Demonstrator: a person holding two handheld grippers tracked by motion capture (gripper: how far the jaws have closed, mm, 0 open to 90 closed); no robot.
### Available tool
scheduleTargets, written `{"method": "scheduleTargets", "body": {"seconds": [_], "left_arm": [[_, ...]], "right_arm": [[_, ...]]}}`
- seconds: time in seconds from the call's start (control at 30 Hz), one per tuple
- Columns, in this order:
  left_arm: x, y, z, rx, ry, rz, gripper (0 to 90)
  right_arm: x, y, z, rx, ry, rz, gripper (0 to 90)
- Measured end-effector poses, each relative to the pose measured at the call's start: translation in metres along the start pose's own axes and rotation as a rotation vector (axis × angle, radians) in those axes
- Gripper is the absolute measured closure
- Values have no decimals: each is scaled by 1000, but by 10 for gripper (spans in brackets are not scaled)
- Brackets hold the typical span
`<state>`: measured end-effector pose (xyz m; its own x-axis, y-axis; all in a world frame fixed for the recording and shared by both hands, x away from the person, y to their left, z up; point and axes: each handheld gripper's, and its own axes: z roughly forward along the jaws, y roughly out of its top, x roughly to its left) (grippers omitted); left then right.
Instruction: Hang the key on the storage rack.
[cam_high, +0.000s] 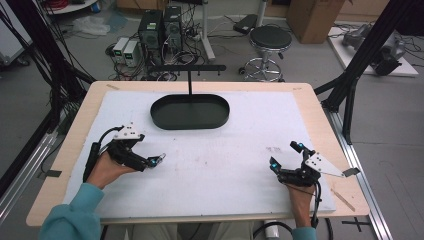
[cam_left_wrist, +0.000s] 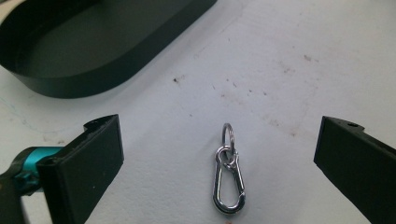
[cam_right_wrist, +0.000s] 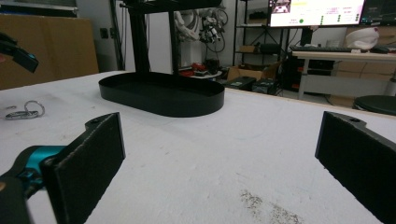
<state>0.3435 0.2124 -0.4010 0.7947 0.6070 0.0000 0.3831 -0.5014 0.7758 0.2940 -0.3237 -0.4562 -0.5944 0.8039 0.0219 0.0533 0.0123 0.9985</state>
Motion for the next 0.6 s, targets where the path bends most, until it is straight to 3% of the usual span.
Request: {"method": "scheduleTargets", "body": {"seconds": [0.27, 0.37, 0.6], "left_arm": [[-3, 2, 13, 67, -6, 14, 20], [-3, 2, 14, 75, -20, 10, 109], [-3, 2, 20, 107, -31, 7, 168]], "right_arm": [[0, 0, 0, 0, 0, -1, 7], [0, 0, 0, 2, 0, 3, 7], [0, 0, 0, 1, 0, 3, 7]]}}
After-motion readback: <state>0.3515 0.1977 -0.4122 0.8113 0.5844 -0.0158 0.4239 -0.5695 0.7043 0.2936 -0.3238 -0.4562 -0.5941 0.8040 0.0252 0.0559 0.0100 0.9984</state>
